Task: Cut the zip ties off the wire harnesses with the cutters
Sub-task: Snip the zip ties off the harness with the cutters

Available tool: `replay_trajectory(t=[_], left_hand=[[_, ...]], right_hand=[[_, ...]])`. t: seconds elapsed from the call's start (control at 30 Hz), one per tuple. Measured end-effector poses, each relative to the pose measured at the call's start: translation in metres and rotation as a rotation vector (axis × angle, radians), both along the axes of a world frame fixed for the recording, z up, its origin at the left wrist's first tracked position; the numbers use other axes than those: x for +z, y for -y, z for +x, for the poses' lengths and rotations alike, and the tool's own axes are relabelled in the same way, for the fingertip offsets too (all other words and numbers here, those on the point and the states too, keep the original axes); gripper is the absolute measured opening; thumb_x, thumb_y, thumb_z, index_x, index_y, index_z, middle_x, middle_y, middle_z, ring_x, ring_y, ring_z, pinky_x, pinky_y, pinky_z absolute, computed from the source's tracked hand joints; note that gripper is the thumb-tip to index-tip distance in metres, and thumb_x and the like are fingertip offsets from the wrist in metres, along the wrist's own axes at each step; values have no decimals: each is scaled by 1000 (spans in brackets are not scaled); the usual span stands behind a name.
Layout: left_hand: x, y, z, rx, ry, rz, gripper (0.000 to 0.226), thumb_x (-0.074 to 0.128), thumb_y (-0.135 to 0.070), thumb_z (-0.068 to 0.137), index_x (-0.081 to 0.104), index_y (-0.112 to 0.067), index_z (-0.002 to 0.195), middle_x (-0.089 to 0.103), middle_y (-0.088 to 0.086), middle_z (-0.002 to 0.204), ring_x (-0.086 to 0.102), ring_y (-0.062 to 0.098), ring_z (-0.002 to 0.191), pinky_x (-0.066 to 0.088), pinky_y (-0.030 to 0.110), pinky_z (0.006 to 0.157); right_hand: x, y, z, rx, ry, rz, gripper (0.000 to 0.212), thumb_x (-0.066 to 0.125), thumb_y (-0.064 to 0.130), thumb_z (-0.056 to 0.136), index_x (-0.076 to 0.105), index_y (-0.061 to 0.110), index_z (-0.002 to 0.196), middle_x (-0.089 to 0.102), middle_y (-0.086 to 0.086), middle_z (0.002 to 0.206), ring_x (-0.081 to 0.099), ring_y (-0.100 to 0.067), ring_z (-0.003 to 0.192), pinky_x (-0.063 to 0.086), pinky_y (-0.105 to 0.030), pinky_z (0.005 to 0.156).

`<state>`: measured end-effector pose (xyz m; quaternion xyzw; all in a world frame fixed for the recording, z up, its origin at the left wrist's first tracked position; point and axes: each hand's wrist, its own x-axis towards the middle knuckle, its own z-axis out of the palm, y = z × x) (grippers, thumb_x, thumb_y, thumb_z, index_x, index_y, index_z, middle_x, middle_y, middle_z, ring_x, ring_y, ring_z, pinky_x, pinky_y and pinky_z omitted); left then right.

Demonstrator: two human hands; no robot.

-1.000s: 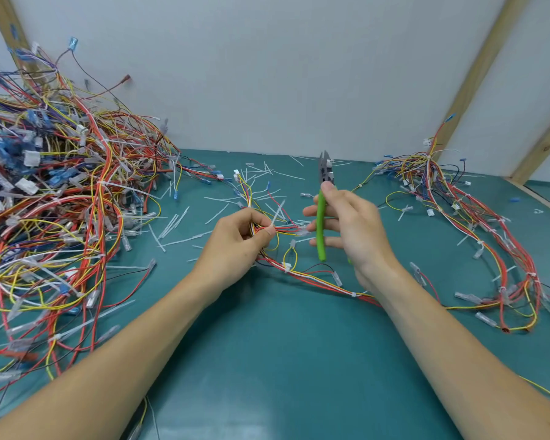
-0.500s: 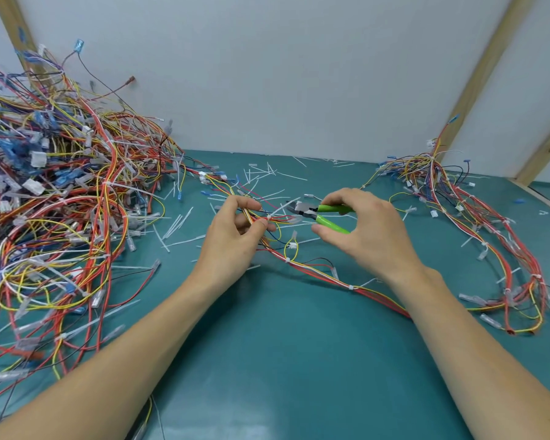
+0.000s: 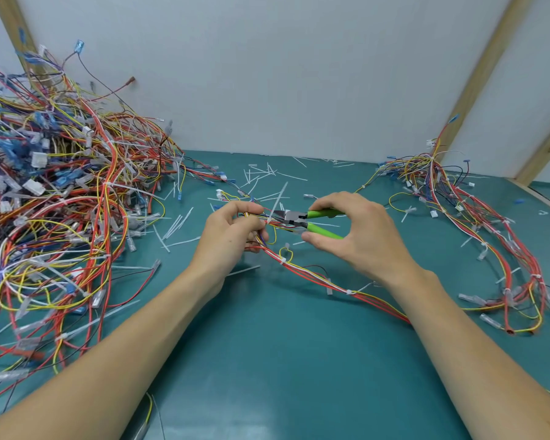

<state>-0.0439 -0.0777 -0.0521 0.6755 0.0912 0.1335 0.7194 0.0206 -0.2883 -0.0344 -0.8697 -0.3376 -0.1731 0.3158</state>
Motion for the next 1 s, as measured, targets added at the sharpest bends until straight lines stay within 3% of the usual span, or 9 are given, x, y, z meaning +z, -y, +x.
replay_trajectory(t=[0.57,1.0], left_hand=[[2,1,0,13,-37,-37,18,57,3,89,64,-13,93,56,7,66,51,10,46,47,18,48],[2,1,1,10,-38,-82,20,55,3,91,64,-14,93,60,5,64,54,11,49,48,18,49]], right_hand=[[-1,-4,-3,35,-79,5,31,87,49,76,76,28,95,75,14,92,69,-12,89,55,-41,84],[-1,-7,-5,13,-88,18,27,88,49,75,73,28,84,70,20,77,60,-7,68,54,-36,71]])
